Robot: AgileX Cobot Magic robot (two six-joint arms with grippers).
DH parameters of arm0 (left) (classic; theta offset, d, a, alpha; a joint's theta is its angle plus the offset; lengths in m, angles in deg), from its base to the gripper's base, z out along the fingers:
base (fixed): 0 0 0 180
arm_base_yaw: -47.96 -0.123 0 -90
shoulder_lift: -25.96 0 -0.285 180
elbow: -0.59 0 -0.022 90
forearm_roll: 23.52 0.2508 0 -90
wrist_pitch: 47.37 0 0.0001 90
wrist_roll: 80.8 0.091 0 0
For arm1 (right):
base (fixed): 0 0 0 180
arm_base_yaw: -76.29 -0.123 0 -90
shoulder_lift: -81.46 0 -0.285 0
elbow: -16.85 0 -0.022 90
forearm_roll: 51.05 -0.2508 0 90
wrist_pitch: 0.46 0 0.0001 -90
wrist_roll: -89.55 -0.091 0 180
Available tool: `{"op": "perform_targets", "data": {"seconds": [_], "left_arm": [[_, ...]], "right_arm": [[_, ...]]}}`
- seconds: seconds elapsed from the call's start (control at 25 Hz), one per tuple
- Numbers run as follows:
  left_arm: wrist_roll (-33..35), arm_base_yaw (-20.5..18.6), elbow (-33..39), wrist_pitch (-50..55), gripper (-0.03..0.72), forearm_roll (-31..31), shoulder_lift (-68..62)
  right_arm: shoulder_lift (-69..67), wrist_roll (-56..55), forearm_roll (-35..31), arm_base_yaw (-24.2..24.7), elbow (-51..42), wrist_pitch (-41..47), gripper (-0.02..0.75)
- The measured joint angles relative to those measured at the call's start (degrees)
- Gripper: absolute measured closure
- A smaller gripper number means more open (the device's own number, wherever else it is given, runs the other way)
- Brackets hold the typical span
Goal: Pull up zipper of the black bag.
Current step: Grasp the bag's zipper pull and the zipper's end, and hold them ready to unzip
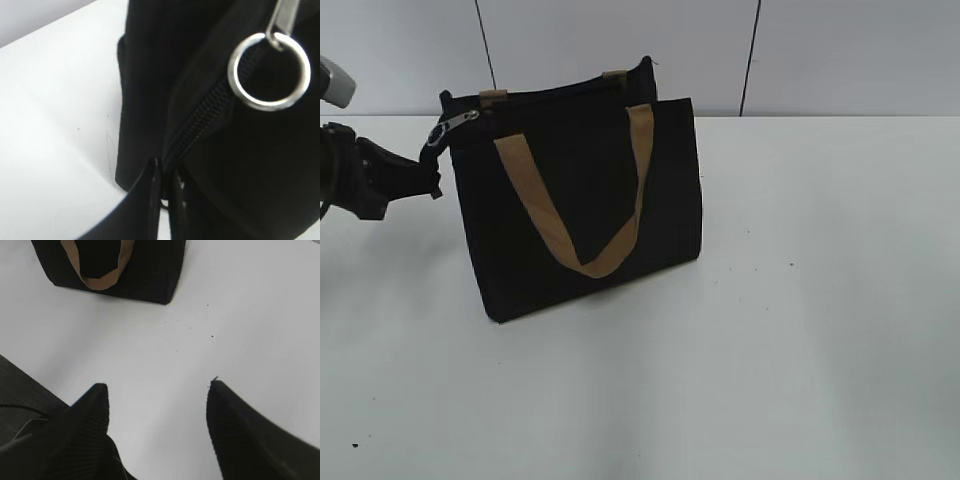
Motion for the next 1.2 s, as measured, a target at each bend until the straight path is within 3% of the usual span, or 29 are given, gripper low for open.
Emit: {"op": "perform_targets", "data": {"seconds": [0.12, 0.56, 0.76, 0.96, 1.2], "left_arm": [[-2.52, -0.98, 0.0, 0.94, 0.671, 2.88, 0.98], [-5.73, -1.39, 0.0, 6.6, 0.671, 6.43, 2.02], [-6.07, -1.39, 0.0, 7.93, 0.671, 6.55, 2.02], [-6.07, -1.39, 0.0, 8.64, 0.671, 6.55, 2.02], [-6.08, -1.39, 0.0, 9.73, 0.671, 7.88, 2.02]], "right_arm": [[-7.4, 2.56, 0.1, -1.99, 4.99, -0.32, 0.265], [-32.64, 4.59, 0.54, -20.75, 22.69, -9.99, 0.283], [-44.2, 10.34, 3.86, -27.51, 33.03, -12.6, 0.3], [-53.58, 19.73, 5.22, -32.1, 40.46, -17.84, 0.302], [-59.03, 26.07, 5.38, -35.39, 41.83, -29.61, 0.302]]}}
